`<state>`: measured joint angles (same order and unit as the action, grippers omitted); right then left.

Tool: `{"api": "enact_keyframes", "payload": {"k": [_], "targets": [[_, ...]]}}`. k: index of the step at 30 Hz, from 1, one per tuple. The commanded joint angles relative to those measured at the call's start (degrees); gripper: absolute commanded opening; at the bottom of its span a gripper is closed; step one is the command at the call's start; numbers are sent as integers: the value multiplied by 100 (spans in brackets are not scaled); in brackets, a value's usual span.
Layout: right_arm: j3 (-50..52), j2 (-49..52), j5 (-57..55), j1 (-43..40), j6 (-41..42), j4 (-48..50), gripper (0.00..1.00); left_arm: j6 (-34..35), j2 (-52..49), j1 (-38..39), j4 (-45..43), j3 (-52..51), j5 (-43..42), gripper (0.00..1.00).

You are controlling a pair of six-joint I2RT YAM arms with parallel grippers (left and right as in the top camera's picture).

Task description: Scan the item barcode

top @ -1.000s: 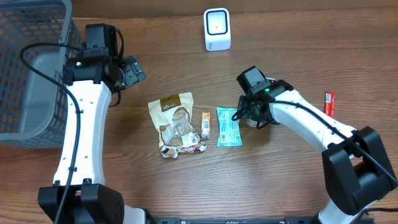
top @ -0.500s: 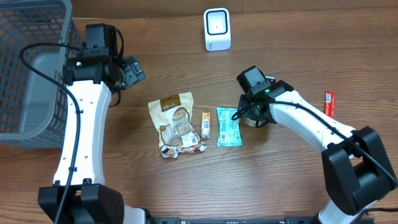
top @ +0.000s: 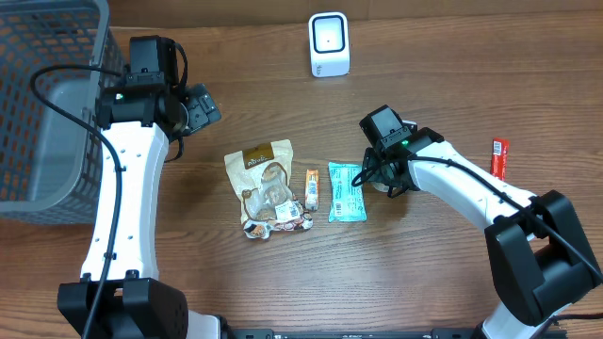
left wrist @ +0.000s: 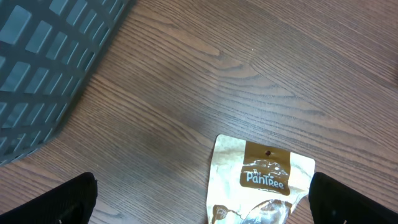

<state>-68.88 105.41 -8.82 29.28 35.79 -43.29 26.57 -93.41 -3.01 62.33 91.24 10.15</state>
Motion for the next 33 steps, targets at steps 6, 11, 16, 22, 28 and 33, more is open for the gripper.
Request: {"api": "enact_keyframes", "payload": {"k": [6,11,16,22,28,33], "targets": [[37,70,-9,-15,-175,107,74,-22,90,2,2,46,76,100],[37,199,2,-15,-173,133,71,-22,90,2,2,44,76,100],[37,199,9,-15,-173,144,68,-22,90,2,2,46,76,100],[37,199,9,-15,-173,140,83,-22,90,2,2,46,76,100],[37,201,9,-15,-175,146,85,-24,90,2,0,44,76,99],[37,201,7,-15,-175,144,74,-24,90,2,2,46,76,100]]}}
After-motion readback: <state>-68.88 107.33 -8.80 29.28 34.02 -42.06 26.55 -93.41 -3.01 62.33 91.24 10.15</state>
